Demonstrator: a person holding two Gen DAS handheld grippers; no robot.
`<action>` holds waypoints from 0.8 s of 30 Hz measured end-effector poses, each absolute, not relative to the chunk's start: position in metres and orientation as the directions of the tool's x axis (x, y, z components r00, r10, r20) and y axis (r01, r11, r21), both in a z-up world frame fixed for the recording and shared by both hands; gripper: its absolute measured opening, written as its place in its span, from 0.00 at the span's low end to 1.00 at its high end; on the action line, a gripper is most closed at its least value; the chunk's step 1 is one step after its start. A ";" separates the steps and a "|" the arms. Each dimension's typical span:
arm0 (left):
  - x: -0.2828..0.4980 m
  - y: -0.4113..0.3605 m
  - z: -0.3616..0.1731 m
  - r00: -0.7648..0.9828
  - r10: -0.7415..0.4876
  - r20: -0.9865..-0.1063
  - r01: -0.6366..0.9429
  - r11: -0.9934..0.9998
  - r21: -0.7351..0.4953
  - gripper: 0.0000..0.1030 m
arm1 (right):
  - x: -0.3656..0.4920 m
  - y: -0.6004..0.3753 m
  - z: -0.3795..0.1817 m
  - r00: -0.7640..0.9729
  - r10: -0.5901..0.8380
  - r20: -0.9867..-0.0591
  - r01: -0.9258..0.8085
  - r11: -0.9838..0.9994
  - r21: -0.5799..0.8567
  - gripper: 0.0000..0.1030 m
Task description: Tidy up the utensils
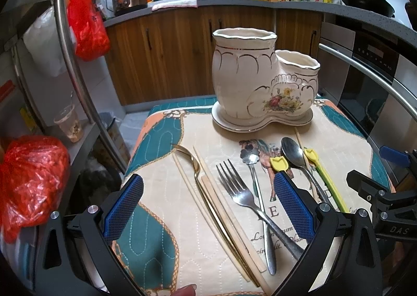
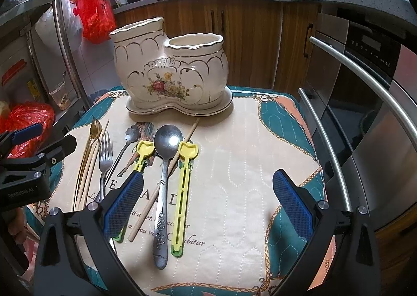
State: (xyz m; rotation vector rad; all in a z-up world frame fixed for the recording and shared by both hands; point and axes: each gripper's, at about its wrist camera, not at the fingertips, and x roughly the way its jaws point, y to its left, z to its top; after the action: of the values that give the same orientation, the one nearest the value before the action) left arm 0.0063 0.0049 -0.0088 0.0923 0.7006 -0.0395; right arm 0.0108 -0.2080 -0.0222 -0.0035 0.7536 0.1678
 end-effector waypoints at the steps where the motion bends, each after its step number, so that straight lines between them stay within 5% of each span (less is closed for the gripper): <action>1: 0.007 0.005 -0.009 0.764 -0.006 -0.645 0.069 0.995 0.072 0.97 | 0.011 -0.208 -0.022 0.717 0.150 -0.681 -0.153 0.987 0.056 0.95; 24: 0.008 0.006 -0.011 0.761 -0.008 -0.649 0.070 0.995 0.069 0.97 | 0.013 -0.206 -0.023 0.711 0.151 -0.686 -0.157 0.986 0.053 0.95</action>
State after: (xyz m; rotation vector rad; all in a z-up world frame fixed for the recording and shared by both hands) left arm 0.0077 0.0062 -0.0109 0.0914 0.7052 -0.0425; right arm 0.0128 -0.2060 -0.0230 -0.0092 0.7604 0.1708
